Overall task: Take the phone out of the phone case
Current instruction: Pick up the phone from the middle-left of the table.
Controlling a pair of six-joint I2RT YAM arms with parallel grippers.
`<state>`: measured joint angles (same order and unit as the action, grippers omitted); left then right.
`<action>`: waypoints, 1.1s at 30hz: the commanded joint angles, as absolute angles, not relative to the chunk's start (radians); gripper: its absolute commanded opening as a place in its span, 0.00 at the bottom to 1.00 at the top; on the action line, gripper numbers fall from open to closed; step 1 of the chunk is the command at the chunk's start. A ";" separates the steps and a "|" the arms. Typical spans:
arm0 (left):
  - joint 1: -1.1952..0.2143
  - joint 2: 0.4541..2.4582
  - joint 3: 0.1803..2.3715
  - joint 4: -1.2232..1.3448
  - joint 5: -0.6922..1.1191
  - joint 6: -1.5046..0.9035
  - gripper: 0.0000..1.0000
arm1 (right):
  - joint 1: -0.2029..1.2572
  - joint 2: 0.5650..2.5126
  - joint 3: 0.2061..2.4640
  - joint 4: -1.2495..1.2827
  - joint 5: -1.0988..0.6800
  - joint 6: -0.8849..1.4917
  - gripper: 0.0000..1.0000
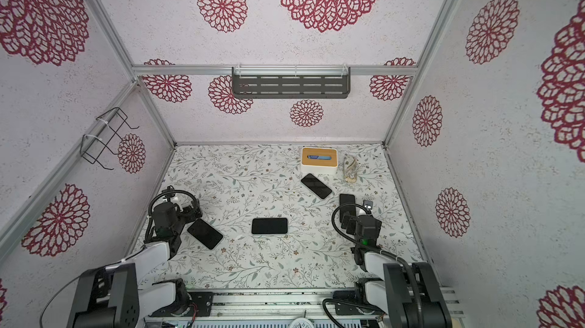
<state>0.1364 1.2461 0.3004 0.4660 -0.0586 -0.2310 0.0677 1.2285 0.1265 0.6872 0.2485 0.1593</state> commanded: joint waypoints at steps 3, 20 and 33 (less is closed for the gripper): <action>0.144 1.558 0.422 0.888 -0.085 -0.122 0.97 | 0.052 1.538 0.243 1.228 0.345 0.038 0.99; 0.146 1.559 0.420 0.891 -0.082 -0.123 0.97 | 0.052 1.539 0.243 1.226 0.345 0.037 0.99; 0.145 1.556 0.418 0.893 -0.085 -0.124 0.97 | 0.055 1.535 0.225 1.264 0.351 0.033 0.99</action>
<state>0.1402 1.5455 0.4046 0.8566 -0.0807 -0.1410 0.0570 1.5375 0.2184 1.1755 0.3225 0.0509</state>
